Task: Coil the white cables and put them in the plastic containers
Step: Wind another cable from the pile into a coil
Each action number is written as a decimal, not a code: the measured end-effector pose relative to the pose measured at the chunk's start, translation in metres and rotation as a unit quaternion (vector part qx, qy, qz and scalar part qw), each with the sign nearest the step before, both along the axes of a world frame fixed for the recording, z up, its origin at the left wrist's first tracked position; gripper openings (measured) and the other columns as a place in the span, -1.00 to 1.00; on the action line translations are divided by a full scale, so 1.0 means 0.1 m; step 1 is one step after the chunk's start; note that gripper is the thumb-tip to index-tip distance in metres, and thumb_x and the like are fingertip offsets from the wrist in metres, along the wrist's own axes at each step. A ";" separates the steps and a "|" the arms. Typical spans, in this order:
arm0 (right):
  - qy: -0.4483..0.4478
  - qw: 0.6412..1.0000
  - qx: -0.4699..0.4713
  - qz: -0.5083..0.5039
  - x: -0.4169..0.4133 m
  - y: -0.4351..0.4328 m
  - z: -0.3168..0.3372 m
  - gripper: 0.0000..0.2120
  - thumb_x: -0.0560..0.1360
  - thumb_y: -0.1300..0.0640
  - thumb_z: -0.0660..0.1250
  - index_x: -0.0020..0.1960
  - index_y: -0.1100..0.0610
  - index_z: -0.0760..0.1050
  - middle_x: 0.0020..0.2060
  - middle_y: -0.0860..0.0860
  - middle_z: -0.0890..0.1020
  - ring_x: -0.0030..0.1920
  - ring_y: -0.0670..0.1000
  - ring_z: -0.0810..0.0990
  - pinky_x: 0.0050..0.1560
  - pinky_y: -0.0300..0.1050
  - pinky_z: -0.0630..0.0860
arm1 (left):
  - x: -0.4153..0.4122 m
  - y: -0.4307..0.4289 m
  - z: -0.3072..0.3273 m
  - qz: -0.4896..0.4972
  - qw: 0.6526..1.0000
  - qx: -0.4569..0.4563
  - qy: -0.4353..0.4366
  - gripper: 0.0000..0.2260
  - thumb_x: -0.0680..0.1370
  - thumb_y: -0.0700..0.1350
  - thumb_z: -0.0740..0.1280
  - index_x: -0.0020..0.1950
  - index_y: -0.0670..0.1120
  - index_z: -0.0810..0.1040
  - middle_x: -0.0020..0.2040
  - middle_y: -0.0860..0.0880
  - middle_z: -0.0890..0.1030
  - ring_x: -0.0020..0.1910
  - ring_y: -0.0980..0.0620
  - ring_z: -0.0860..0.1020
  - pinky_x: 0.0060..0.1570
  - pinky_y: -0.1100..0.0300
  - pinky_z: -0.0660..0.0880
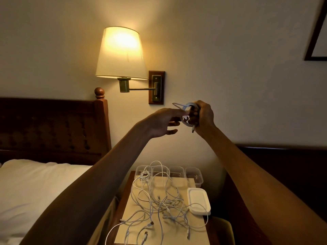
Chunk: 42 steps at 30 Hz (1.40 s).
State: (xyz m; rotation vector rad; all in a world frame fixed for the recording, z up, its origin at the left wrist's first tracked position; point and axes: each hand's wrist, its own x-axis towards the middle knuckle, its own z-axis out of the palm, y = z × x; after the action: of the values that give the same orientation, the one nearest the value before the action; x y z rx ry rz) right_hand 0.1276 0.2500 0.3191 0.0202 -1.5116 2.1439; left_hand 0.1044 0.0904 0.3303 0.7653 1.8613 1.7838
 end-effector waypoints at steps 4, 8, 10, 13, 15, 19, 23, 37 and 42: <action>-0.012 1.000 0.007 0.006 0.03 -0.06 0.01 -0.64 0.56 0.21 0.13 -0.41 0.11 0.40 -0.52 0.00 0.33 -0.56 -0.08 0.23 -0.59 -0.27 0.22 | 0.03 -0.01 0.01 0.008 0.999 -0.017 0.034 -0.82 0.52 -0.15 0.44 0.07 -0.20 0.61 0.03 -0.13 0.59 0.00 -0.06 0.53 -0.09 0.13 0.51; -0.015 1.000 0.022 0.010 0.02 -0.08 0.01 -0.67 0.57 0.20 0.13 -0.37 0.13 0.40 -0.51 0.00 0.35 -0.56 -0.08 0.24 -0.59 -0.27 0.23 | 0.00 -0.07 0.06 0.020 0.994 -0.041 0.099 -0.84 0.51 -0.26 0.43 0.05 -0.27 0.62 0.02 -0.20 0.59 -0.03 -0.09 0.56 -0.08 0.13 0.54; -0.012 0.999 0.038 0.004 0.02 -0.10 0.01 -0.67 0.58 0.20 0.12 -0.36 0.13 0.40 -0.52 0.00 0.36 -0.56 -0.08 0.25 -0.58 -0.26 0.25 | 0.03 -0.09 0.09 0.037 0.988 -0.062 0.135 -0.87 0.49 -0.29 0.44 0.03 -0.25 0.64 0.03 -0.20 0.61 -0.05 -0.09 0.59 -0.07 0.12 0.56; -0.009 0.999 0.041 -0.009 0.03 -0.13 0.01 -0.67 0.59 0.21 0.10 -0.34 0.14 0.37 -0.52 -0.01 0.38 -0.56 -0.10 0.28 -0.56 -0.28 0.27 | 0.04 -0.13 0.14 0.050 0.979 -0.102 0.171 -0.77 0.47 -0.29 0.46 0.13 -0.21 0.61 0.00 -0.23 0.64 -0.12 -0.05 0.63 -0.10 0.14 0.61; 0.001 1.000 0.009 -0.024 0.05 -0.10 0.03 -0.69 0.58 0.22 0.09 -0.34 0.13 0.34 -0.53 -0.02 0.37 -0.56 -0.10 0.27 -0.56 -0.28 0.26 | 0.06 -0.19 0.14 0.029 0.979 -0.134 0.153 -0.64 0.47 -0.29 0.46 0.26 -0.19 0.54 -0.03 -0.21 0.67 -0.16 -0.01 0.64 -0.14 0.16 0.60; 0.004 0.999 -0.018 -0.039 0.07 0.00 0.04 -0.70 0.59 0.23 0.10 -0.32 0.13 0.34 -0.53 -0.02 0.40 -0.54 -0.10 0.27 -0.55 -0.29 0.28 | 0.02 -0.30 0.08 -0.019 0.962 -0.184 0.200 -0.67 0.51 -0.31 0.41 0.27 -0.15 0.59 -0.08 -0.14 0.68 -0.12 -0.02 0.62 -0.03 0.12 0.58; -0.005 0.999 -0.029 -0.036 0.07 0.00 0.01 -0.68 0.63 0.18 0.09 -0.29 0.14 0.37 -0.53 -0.03 0.42 -0.57 -0.12 0.30 -0.55 -0.30 0.30 | -0.05 -0.39 0.06 -0.041 0.947 -0.214 0.237 -0.76 0.54 -0.32 0.36 0.17 -0.13 0.65 -0.10 -0.07 0.67 -0.10 0.03 0.60 -0.01 0.11 0.54; -0.026 0.988 -0.132 0.074 0.08 -0.13 0.02 -0.62 0.67 -0.04 0.08 -0.18 0.17 0.42 -0.46 0.01 0.43 -0.54 -0.11 0.32 -0.49 -0.30 0.35 | -0.27 -0.34 -0.32 0.134 0.933 -0.067 0.327 -0.84 0.55 -0.28 0.37 0.11 -0.20 0.66 -0.07 -0.07 0.67 -0.14 0.10 0.60 -0.13 0.31 0.54; -0.015 0.989 -0.131 0.065 0.08 -0.25 0.04 -0.63 0.63 -0.10 0.14 -0.16 0.17 0.44 -0.48 0.00 0.43 -0.54 -0.11 0.37 -0.45 -0.30 0.44 | -0.17 -0.16 -0.39 0.143 0.967 0.125 0.172 -0.78 0.58 -0.28 0.32 0.20 -0.24 0.62 0.00 -0.18 0.67 -0.03 -0.02 0.64 0.00 0.24 0.59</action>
State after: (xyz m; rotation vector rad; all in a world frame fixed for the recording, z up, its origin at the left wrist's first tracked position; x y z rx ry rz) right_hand 0.1352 0.2251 0.3230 -0.0050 -1.2628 2.4411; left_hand 0.0870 0.0746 0.2909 0.9939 2.0750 2.2149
